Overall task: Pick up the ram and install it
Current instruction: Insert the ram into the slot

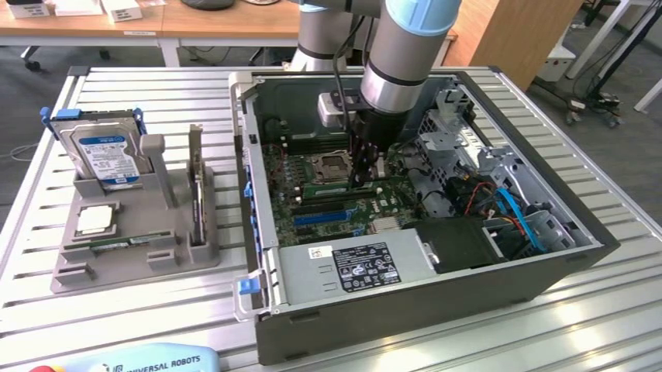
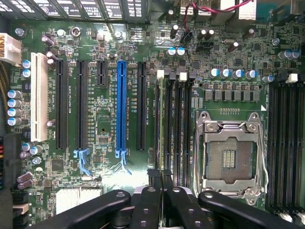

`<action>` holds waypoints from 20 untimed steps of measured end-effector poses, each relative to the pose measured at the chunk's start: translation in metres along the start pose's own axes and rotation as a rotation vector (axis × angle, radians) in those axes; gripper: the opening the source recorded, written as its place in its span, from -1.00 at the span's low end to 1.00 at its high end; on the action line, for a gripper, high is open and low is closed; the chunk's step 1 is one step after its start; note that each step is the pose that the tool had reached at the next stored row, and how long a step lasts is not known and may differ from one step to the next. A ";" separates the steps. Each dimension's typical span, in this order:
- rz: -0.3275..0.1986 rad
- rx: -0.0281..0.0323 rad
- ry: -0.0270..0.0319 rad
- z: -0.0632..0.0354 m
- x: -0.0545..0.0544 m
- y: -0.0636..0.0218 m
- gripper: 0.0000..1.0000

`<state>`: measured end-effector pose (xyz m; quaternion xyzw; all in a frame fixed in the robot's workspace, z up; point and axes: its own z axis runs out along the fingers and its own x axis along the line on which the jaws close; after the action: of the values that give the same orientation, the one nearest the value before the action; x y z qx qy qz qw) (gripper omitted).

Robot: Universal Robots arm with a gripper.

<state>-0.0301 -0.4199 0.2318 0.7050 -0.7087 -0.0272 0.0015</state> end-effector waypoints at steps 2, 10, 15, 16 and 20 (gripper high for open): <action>0.000 0.0000 0.0001 0.0003 0.000 0.0000 -0.76; 0.000 0.0000 0.0001 0.0017 0.000 -0.0001 -0.76; 0.000 0.0000 0.0001 0.0023 0.000 -0.0001 -0.76; 0.000 0.0000 0.0002 0.0025 0.000 -0.0001 -0.76; 0.000 0.0000 0.0000 0.0034 0.000 -0.0002 -0.76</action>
<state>-0.0301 -0.4197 0.2285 0.7049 -0.7088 -0.0272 0.0015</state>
